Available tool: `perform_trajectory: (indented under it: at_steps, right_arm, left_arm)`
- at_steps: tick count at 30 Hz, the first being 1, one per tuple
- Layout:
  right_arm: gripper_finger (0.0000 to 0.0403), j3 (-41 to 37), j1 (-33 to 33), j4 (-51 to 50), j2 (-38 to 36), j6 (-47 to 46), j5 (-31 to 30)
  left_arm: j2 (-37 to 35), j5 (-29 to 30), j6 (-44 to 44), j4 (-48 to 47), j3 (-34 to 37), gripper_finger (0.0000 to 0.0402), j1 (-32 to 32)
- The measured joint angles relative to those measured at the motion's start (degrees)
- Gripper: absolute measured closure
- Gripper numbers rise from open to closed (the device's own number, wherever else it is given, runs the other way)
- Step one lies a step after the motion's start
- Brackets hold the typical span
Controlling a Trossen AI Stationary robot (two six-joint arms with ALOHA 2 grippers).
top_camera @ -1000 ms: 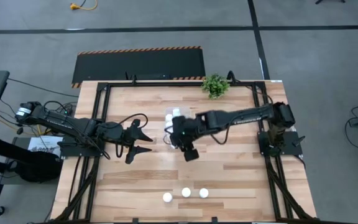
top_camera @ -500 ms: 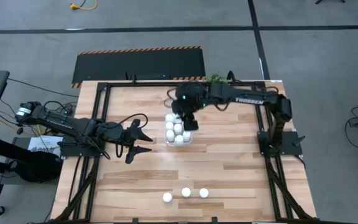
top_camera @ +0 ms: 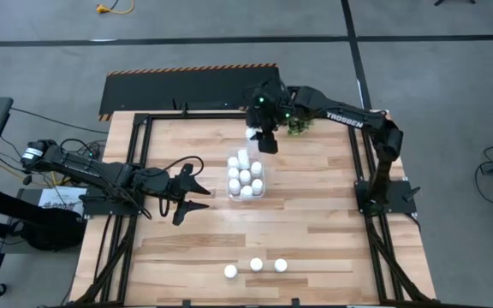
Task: Pick and place pill bottles into a basket
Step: Put the pill bottles into the container
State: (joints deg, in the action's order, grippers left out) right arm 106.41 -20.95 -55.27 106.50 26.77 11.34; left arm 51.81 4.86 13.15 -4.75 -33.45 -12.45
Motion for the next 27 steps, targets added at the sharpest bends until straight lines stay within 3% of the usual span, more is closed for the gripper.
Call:
perform_trajectory:
  at_steps: [15, 27]
  right_arm:
    - [0.0242, -9.86, -4.21, 9.92, 0.52, 0.72, 5.53]
    - [0.0244, -15.94, -3.67, 14.61, 0.54, -0.13, 8.54]
  left_arm:
    - [0.0, 0.01, 0.04, 0.0, 0.0, 0.0207, 0.0]
    - [0.0, 0.03, 0.07, 0.0, 0.0, 0.0207, 0.0]
